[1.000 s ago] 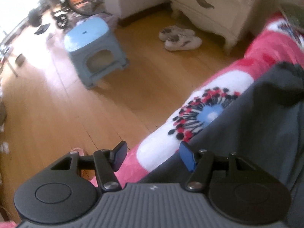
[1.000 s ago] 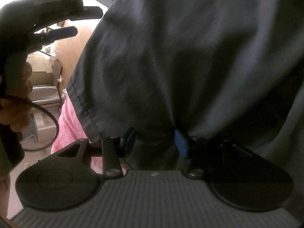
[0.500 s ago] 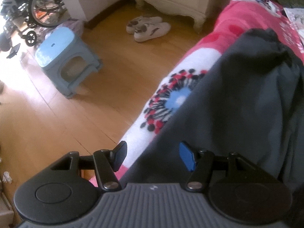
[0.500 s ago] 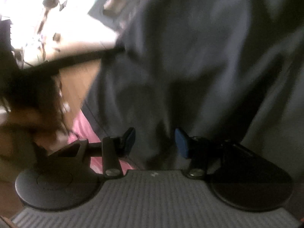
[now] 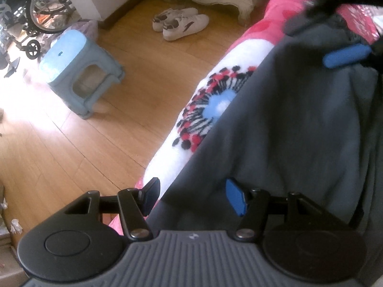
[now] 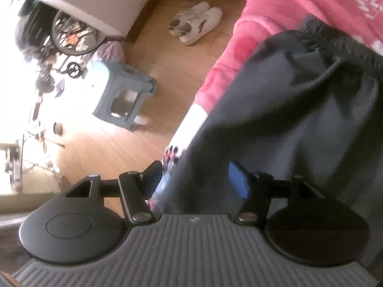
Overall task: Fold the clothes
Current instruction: 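Grasp the trouser edge with the left gripper while the right gripper grasps the waistband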
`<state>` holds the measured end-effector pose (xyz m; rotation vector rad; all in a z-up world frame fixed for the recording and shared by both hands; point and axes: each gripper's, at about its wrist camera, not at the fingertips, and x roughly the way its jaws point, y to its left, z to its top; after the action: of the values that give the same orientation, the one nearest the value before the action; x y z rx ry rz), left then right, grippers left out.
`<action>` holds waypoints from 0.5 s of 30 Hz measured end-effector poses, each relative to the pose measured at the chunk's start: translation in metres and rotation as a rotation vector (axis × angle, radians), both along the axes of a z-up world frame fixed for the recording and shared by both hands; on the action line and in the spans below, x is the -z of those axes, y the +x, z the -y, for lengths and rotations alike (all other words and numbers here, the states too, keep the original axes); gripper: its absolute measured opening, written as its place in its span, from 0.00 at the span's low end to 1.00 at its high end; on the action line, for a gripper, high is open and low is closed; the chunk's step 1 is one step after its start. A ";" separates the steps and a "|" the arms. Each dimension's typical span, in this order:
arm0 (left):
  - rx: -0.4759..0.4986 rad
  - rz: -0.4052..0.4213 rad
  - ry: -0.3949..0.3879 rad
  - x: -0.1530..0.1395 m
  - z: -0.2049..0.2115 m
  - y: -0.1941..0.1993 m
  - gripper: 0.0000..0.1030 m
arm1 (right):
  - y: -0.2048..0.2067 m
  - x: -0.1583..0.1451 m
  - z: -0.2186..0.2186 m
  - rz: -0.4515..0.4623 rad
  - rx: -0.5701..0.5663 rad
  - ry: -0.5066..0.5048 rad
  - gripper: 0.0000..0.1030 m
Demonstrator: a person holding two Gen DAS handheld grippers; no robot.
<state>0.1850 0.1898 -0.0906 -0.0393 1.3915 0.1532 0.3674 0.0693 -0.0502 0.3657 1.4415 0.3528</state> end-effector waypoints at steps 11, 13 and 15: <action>-0.011 -0.007 -0.029 0.006 -0.006 -0.002 0.61 | 0.014 0.039 -0.022 -0.039 0.087 -0.076 0.62; -0.012 -0.006 -0.036 0.007 -0.006 -0.003 0.61 | 0.014 0.044 -0.026 -0.042 0.084 -0.084 0.62; -0.013 -0.004 -0.043 0.007 -0.008 -0.004 0.61 | 0.015 0.047 -0.026 -0.044 0.079 -0.088 0.63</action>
<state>0.1813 0.1973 -0.0980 -0.0838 1.3992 0.1338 0.3825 0.0951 -0.0971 0.3602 1.4760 0.2175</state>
